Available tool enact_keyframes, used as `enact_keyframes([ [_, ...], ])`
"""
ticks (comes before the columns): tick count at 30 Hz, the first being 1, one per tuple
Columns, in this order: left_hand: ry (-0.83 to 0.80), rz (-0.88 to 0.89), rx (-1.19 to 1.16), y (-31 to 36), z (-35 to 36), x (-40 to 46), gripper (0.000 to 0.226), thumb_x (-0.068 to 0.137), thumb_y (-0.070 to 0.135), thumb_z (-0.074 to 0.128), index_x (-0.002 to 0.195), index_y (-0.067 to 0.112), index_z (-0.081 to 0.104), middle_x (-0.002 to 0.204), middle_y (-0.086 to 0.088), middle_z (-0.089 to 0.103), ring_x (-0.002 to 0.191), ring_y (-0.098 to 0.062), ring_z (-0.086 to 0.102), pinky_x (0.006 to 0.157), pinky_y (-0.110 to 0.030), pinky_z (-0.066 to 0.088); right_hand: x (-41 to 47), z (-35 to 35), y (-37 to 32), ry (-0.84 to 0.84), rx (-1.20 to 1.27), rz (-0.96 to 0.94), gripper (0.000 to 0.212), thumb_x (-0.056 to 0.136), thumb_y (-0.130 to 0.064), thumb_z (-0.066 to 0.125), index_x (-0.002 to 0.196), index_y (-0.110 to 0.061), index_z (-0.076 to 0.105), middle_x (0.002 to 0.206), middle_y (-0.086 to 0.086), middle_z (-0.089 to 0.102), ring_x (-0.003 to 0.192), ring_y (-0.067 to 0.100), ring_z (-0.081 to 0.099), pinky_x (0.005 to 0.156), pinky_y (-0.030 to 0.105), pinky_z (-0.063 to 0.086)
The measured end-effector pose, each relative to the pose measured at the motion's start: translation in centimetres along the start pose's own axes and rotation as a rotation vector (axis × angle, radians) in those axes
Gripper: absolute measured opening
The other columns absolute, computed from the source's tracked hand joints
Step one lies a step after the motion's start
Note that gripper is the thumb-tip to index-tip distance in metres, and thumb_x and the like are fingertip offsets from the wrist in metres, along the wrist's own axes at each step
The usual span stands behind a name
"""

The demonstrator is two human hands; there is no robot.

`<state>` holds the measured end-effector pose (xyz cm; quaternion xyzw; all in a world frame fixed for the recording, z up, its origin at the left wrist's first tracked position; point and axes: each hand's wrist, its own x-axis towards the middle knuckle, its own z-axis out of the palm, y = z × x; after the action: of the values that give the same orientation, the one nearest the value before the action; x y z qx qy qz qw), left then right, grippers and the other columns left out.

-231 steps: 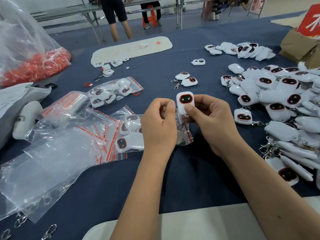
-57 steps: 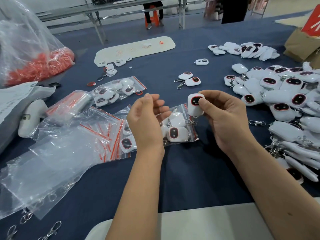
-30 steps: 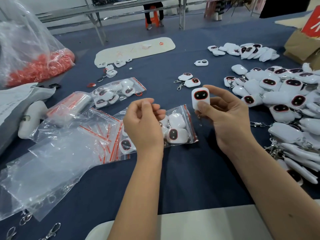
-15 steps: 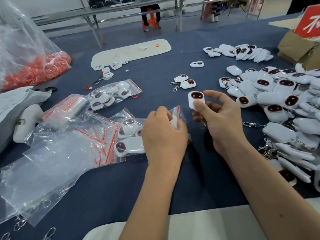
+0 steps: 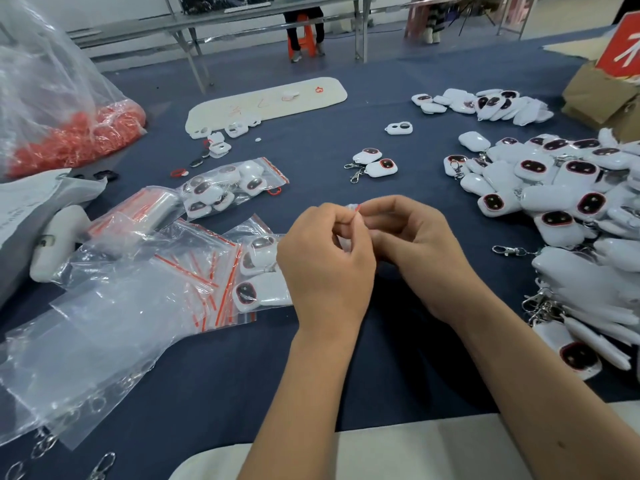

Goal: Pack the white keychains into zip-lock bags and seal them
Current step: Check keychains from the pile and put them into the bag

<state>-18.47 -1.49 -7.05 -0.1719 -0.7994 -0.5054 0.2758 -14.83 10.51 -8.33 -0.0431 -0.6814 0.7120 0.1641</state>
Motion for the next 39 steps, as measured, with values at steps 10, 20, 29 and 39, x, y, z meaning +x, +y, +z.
enact_keyframes([
  [10,-0.075,0.012,-0.080,-0.8,0.4,0.1,0.011,0.089,0.018,0.072,0.079,0.017,0.071,0.071,0.008,0.066,0.066,-0.013,0.062,0.064,-0.035,0.051,0.0,0.5,-0.3,0.176,-0.306,-0.144,0.048,0.082,0.018,0.044,0.094,-0.013,0.077,0.085,-0.005,0.079,0.080,0.011,0.075,0.074,0.033,0.060],
  [20,-0.459,0.142,-0.087,-0.2,0.9,-0.8,0.018,0.094,0.026,0.066,0.077,0.019,0.066,0.071,0.010,0.063,0.067,-0.011,0.060,0.064,-0.030,0.049,-0.4,-6.5,-1.5,0.785,-1.308,0.169,0.062,0.084,-0.005,0.064,0.144,-0.022,0.057,0.165,0.016,0.033,0.156,0.043,0.016,0.121,0.060,0.018],
  [29,-0.498,-0.040,-0.225,-0.6,0.8,-0.6,0.037,0.102,0.034,0.058,0.077,0.010,0.071,0.066,0.000,0.068,0.062,-0.016,0.064,0.066,-0.039,0.054,0.0,-6.2,-0.7,0.644,-1.237,0.116,0.043,0.091,0.001,0.063,0.129,-0.017,0.071,0.123,0.018,0.067,0.120,0.044,0.053,0.101,0.047,0.044],
  [39,-0.233,-0.258,-0.294,-1.5,0.3,0.9,0.019,0.096,0.029,0.063,0.103,0.016,0.076,0.087,0.002,0.073,0.081,-0.023,0.071,0.078,-0.048,0.060,0.8,-1.1,0.5,0.100,-0.120,-0.028,0.039,0.094,0.003,0.070,0.120,-0.026,0.076,0.099,0.004,0.079,0.088,0.015,0.072,0.092,0.032,0.058],
])
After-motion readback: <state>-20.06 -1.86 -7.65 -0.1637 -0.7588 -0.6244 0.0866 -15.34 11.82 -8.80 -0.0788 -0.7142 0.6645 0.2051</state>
